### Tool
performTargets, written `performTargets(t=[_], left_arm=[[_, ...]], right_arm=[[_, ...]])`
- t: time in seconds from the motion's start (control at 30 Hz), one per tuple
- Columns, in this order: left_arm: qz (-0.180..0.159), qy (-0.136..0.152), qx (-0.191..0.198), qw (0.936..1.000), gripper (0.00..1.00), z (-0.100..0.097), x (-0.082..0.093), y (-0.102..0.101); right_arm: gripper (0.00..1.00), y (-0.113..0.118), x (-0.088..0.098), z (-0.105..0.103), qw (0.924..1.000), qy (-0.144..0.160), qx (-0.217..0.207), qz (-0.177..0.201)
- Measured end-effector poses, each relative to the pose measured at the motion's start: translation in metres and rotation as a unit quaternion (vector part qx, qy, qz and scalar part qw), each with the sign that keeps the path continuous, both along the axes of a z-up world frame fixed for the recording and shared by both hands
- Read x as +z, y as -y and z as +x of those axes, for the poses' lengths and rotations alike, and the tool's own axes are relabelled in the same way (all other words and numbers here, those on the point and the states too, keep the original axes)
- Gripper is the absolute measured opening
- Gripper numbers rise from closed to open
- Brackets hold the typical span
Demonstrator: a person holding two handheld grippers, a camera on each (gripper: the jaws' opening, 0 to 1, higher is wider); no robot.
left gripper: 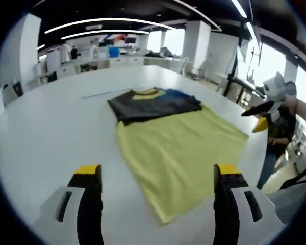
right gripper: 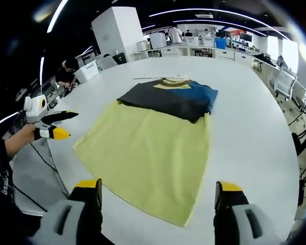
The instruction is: Fold the garment on the visible template until the final outline fits inside the template.
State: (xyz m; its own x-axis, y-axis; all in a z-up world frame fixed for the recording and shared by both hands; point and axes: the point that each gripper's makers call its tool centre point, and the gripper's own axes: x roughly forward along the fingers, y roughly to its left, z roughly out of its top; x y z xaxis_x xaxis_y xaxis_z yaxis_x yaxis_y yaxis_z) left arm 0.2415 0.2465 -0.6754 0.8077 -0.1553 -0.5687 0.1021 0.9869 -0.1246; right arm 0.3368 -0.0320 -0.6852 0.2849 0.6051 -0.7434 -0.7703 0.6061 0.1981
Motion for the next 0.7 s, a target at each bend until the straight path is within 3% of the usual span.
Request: performTargets(t=[0.37,0.7], left_arm=[[-0.006,-0.042,0.035,0.9985,0.68,-0.034,-0.029,-0.002],[-0.005,-0.06,0.058,0.9965,0.47,-0.041,-0.044,-0.008]], right_arm=[[0.73,0.01,-0.02,0.0,0.9998,-0.002,0.0,-0.02],[0.6,0.018,-0.032,-0.008,0.9988,0.0,0.015,-0.046]])
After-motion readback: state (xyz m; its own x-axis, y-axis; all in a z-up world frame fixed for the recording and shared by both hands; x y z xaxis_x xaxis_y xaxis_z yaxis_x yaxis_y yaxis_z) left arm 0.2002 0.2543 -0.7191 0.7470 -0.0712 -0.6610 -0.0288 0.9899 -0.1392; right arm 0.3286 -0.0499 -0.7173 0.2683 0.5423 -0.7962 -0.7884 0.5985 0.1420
